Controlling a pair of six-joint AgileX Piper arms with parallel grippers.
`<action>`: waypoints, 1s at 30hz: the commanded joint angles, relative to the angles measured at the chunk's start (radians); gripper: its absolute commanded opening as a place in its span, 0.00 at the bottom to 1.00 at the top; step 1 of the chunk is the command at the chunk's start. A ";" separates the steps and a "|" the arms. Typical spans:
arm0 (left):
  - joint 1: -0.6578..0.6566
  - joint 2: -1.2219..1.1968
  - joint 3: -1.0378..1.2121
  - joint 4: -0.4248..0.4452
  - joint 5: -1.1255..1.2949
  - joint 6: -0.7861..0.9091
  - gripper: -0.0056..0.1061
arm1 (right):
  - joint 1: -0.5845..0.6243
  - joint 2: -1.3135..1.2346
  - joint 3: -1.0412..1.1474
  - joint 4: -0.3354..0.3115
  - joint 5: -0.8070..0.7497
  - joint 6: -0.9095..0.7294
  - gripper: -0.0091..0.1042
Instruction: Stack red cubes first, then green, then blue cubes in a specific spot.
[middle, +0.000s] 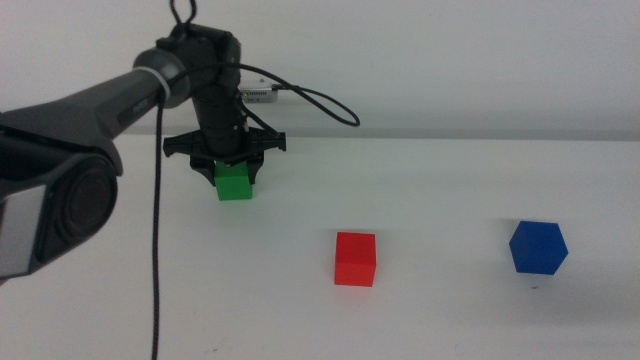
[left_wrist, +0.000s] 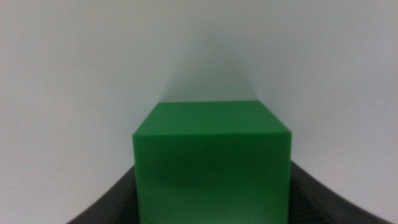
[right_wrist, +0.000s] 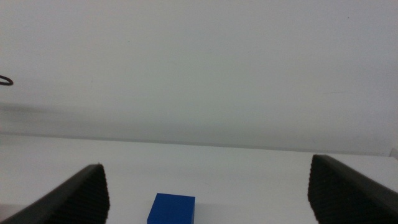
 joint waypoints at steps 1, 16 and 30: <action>0.022 0.014 -0.006 -0.069 0.018 0.031 0.31 | -0.008 -0.039 0.042 -0.004 -0.007 0.002 0.83; -0.296 -0.546 0.382 0.168 0.098 -0.323 0.17 | -0.008 -0.039 0.042 -0.004 -0.007 0.002 0.83; -0.465 -0.358 0.274 0.085 0.097 -0.418 0.17 | -0.008 -0.039 0.042 -0.004 -0.007 0.002 0.83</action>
